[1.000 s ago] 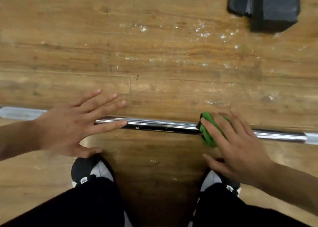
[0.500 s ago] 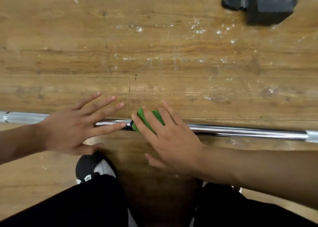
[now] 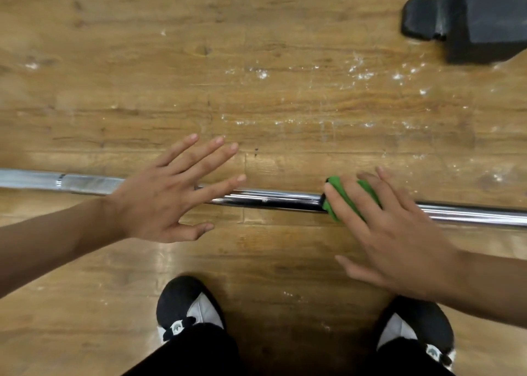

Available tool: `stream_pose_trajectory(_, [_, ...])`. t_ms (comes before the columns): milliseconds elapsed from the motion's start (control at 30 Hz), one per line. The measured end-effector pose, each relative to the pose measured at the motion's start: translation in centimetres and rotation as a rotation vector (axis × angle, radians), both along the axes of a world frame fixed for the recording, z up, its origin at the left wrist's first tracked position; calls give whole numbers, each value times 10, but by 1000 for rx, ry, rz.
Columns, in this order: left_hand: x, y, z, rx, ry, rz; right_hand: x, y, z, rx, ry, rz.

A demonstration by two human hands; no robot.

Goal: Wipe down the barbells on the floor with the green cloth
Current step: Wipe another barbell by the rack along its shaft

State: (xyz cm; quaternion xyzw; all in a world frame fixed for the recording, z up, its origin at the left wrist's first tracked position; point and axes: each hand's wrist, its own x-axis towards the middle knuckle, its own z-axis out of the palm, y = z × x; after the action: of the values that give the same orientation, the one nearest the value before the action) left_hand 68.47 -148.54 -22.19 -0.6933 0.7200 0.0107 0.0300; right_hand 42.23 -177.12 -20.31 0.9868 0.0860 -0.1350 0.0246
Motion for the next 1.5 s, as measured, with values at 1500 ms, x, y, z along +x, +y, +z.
stream_pose_trajectory(1500, [89, 16, -34, -362, -91, 702, 206, 81, -12, 151, -186, -132])
